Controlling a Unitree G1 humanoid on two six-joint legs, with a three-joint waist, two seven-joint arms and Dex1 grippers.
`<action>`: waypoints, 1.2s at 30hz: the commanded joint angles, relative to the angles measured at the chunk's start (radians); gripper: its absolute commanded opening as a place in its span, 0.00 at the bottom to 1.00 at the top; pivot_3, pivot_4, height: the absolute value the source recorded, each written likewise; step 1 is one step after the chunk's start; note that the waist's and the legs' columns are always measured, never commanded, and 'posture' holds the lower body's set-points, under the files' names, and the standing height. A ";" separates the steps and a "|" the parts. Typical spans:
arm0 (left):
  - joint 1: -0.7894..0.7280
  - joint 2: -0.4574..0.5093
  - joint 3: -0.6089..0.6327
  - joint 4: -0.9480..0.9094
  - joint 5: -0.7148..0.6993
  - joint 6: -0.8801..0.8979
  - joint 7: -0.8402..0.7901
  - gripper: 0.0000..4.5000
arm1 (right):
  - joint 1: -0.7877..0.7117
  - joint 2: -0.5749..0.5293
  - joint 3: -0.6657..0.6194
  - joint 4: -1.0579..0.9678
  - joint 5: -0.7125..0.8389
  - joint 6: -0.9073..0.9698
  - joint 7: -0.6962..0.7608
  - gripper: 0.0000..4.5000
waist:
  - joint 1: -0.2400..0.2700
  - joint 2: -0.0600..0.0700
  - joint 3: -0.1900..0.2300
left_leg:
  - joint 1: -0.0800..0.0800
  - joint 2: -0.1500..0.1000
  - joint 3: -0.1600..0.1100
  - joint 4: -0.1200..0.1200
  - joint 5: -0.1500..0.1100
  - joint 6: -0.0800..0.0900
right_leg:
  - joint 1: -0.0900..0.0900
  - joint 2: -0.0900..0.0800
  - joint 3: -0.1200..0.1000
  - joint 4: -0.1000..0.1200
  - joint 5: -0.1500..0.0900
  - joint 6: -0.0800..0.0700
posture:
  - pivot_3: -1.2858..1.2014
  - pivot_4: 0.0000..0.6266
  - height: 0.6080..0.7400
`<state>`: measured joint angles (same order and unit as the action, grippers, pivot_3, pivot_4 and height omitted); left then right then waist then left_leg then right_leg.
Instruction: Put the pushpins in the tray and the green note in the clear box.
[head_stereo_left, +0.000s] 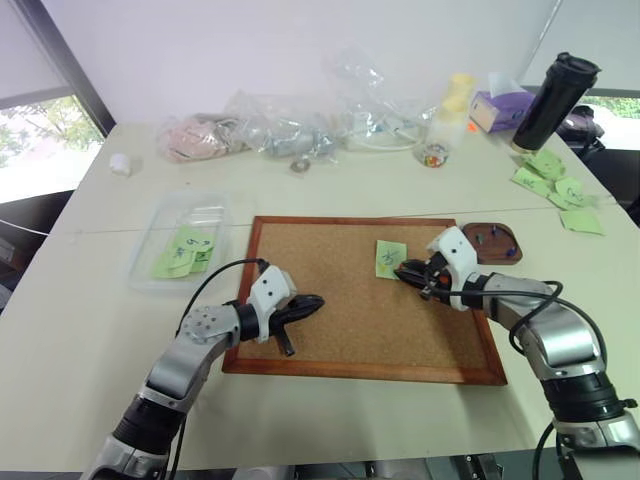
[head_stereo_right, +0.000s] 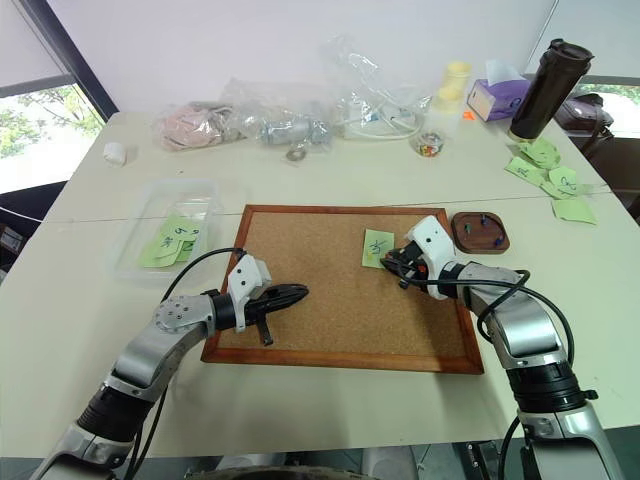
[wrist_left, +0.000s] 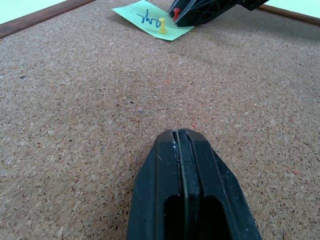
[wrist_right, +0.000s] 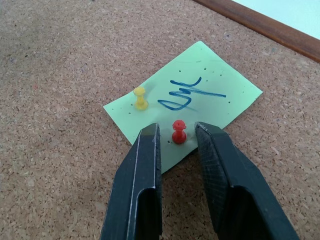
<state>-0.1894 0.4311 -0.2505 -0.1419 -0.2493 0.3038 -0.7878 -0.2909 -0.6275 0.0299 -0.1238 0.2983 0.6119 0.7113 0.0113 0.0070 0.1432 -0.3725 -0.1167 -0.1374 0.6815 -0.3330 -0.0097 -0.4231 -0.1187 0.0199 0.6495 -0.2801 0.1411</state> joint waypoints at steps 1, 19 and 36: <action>0.024 0.020 0.001 0.017 0.024 0.034 0.007 0.00 | -0.014 0.010 -0.008 -0.002 0.001 -0.014 0.003 0.13 | 0.000 0.000 0.000 | 0.000 0.000 0.000 0.000 0.000 0.000 | 0.000 0.000 0.000 0.000 0.000 0.000 | 0.52 0.24 1.00; 0.040 0.017 0.000 0.003 -0.002 0.089 0.002 0.00 | -0.047 -0.013 -0.219 -0.076 0.146 0.094 -0.034 0.00 | 0.000 0.000 0.000 | 0.000 0.000 0.000 -0.001 0.000 0.000 | 0.000 0.000 0.000 0.000 0.000 0.000 | 0.52 0.24 1.00; 0.051 0.014 -0.017 0.005 0.023 0.067 0.016 0.00 | -0.107 -0.050 -0.340 0.369 0.013 -0.082 -0.172 0.00 | -0.004 0.001 -0.001 | 0.000 0.000 0.001 -0.002 0.000 0.000 | 0.000 0.000 0.000 0.000 0.000 0.000 | 0.52 0.24 1.00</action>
<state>-0.1693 0.4302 -0.2451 -0.1709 -0.2574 0.3433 -0.7749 -0.3718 -0.6709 -0.3074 0.2452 0.3196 0.5588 0.5379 0.0072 0.0083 0.1424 -0.3721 -0.1164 -0.1367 0.6800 -0.3331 -0.0097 -0.4232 -0.1186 0.0202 0.6494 -0.2801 0.1411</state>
